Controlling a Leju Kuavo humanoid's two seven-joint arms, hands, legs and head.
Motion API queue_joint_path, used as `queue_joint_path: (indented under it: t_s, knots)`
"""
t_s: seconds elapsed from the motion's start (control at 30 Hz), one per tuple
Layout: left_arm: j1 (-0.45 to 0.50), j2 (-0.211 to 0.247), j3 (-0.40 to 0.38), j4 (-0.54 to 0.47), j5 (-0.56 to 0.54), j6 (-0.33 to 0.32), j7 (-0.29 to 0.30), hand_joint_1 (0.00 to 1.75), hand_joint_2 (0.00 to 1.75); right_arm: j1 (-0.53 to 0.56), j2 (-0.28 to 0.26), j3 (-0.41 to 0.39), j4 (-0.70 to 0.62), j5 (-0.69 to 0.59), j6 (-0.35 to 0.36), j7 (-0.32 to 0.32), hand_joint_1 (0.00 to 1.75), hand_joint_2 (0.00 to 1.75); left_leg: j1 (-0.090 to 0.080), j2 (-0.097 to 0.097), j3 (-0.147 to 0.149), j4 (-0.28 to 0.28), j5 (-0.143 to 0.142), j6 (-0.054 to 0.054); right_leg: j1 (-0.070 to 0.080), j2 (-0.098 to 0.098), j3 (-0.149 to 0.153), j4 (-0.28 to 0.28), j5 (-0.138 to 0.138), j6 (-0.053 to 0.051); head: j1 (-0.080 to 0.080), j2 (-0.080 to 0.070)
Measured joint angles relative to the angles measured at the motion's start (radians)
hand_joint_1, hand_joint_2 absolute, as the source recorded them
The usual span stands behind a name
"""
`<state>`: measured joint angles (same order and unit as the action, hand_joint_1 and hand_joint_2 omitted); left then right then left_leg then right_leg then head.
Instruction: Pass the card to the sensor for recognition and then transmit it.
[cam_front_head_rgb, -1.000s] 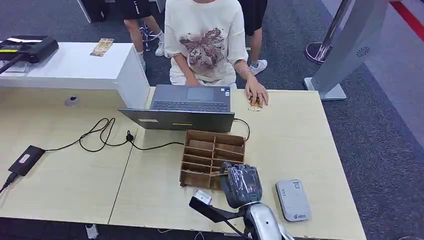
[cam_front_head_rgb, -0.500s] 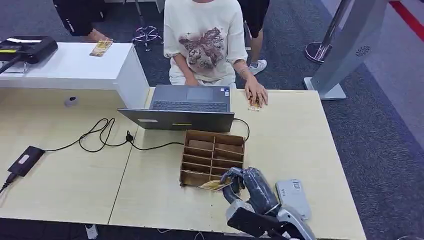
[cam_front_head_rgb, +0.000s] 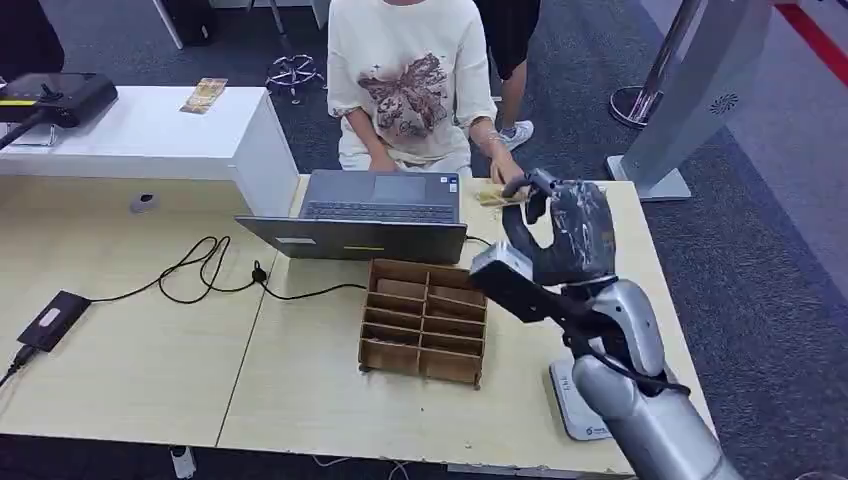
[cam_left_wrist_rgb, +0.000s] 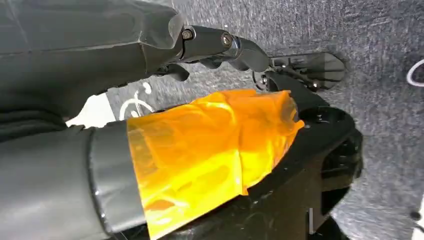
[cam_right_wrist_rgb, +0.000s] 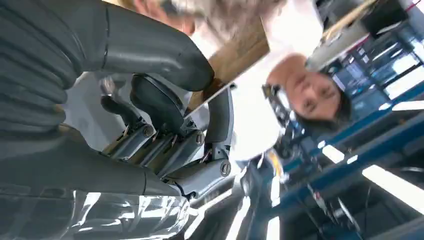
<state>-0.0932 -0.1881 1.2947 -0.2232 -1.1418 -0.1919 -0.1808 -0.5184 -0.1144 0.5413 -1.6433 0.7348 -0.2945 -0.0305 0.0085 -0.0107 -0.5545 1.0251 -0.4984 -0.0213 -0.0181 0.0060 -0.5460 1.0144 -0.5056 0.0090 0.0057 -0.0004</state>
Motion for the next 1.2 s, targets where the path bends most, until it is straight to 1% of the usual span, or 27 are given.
queue_joint_path:
  t_s: [0.17, 0.27, 0.33, 0.37, 0.47, 0.57, 0.7, 0.8, 0.93, 0.97, 1.0, 1.03, 1.2]
  knots:
    - [-0.004, 0.002, -0.024, 0.0, -0.035, -0.006, 0.007, 0.0, 0.0, -0.221, 0.068, 0.036, 0.18, 0.084, 0.052, 0.095, 1.75, 1.75, 0.0, -0.001, 0.0, 0.0, 0.001, -0.001, 0.0, -0.001, -0.001, 0.001, 0.0, 0.0, 0.0, 0.0]
    - [-0.006, 0.004, -0.04, 0.0, -0.053, -0.012, 0.01, 0.0, 0.0, -0.349, 0.116, 0.053, 0.324, 0.093, 0.118, 0.138, 1.75, 1.75, 0.0, -0.001, 0.0, 0.0, 0.001, -0.001, 0.0, 0.0, -0.001, 0.002, 0.0, 0.0, 0.0, 0.0]
    - [-0.008, 0.005, -0.051, 0.0, -0.059, -0.019, 0.013, 0.0, 0.0, -0.422, 0.146, 0.065, 0.441, 0.087, 0.161, 0.154, 1.75, 1.75, 0.0, -0.001, -0.001, 0.0, 0.001, -0.001, 0.0, -0.001, -0.001, 0.002, 0.0, 0.0, 0.001, 0.0]
    - [-0.008, 0.005, -0.055, 0.0, -0.06, -0.021, 0.013, 0.0, 0.0, -0.46, 0.161, 0.069, 0.505, 0.076, 0.196, 0.16, 1.75, 1.75, 0.0, -0.001, -0.001, 0.0, 0.001, -0.001, 0.0, -0.001, -0.001, 0.002, 0.0, 0.0, 0.0, 0.0]
    - [-0.009, 0.005, -0.063, 0.0, -0.063, -0.024, 0.02, 0.0, 0.0, -0.54, 0.191, 0.076, 0.668, 0.049, 0.247, 0.165, 1.75, 1.75, 0.0, -0.002, -0.001, 0.0, 0.001, 0.0, 0.0, -0.002, -0.001, 0.002, 0.0, 0.0, 0.0, 0.0]
    - [-0.008, 0.005, -0.07, 0.0, -0.063, -0.027, 0.028, 0.0, 0.0, -0.597, 0.211, 0.079, 0.806, 0.013, 0.286, 0.164, 1.75, 1.75, 0.0, -0.002, -0.002, 0.001, 0.001, 0.0, 0.0, -0.002, -0.002, 0.002, 0.0, 0.0, 0.0, 0.0]
    - [-0.008, 0.006, -0.072, 0.0, -0.063, -0.03, 0.033, 0.0, 0.0, -0.648, 0.224, 0.077, 0.948, -0.01, 0.306, 0.155, 1.75, 1.75, 0.0, -0.002, -0.002, 0.002, 0.001, 0.0, 0.0, -0.002, -0.002, 0.002, 0.0, 0.0, 0.0, 0.0]
    - [-0.008, 0.006, -0.072, 0.0, -0.063, -0.033, 0.033, 0.0, 0.0, -0.667, 0.225, 0.073, 1.018, -0.017, 0.302, 0.152, 1.75, 1.75, 0.0, -0.002, -0.003, 0.002, 0.001, 0.0, 0.0, -0.002, -0.002, 0.002, 0.0, 0.0, 0.0, 0.0]
    - [-0.007, 0.006, -0.072, 0.0, -0.063, -0.033, 0.033, 0.0, 0.0, -0.683, 0.225, 0.068, 1.078, -0.015, 0.284, 0.147, 1.75, 1.75, 0.0, -0.002, -0.002, 0.002, 0.001, 0.0, 0.0, -0.002, -0.002, 0.002, 0.0, 0.0, 0.0, 0.0]
    - [-0.007, 0.006, -0.072, 0.0, -0.063, -0.033, 0.033, 0.0, 0.0, -0.684, 0.225, 0.067, 1.088, -0.014, 0.278, 0.144, 0.96, 1.75, 0.0, -0.002, -0.002, 0.002, 0.001, 0.0, 0.0, -0.002, -0.002, 0.002, 0.0, 0.0, 0.0, 0.0]
    - [-0.007, 0.006, -0.072, 0.0, -0.063, -0.033, 0.033, 0.0, 0.0, -0.684, 0.225, 0.066, 1.095, -0.015, 0.275, 0.142, 0.09, 1.75, 0.0, -0.002, -0.002, 0.002, 0.001, 0.0, 0.0, -0.002, -0.002, 0.002, 0.0, 0.0, 0.0, 0.0]
    - [-0.007, 0.006, -0.072, 0.0, -0.063, -0.033, 0.033, 0.0, 0.0, -0.684, 0.225, 0.066, 1.101, -0.015, 0.272, 0.141, 0.0, 1.75, 0.0, -0.002, -0.002, 0.002, 0.001, 0.0, 0.0, -0.002, -0.002, 0.002, 0.0, 0.0, 0.0, 0.0]
    - [-0.007, 0.008, -0.072, 0.0, -0.061, -0.032, 0.033, 0.0, 0.0, -0.683, 0.225, 0.061, 1.121, -0.015, 0.252, 0.134, 0.0, 1.75, 0.0, -0.002, -0.002, 0.002, 0.001, 0.0, 0.0, -0.002, -0.003, 0.002, 0.0, 0.0, 0.0, 0.0]
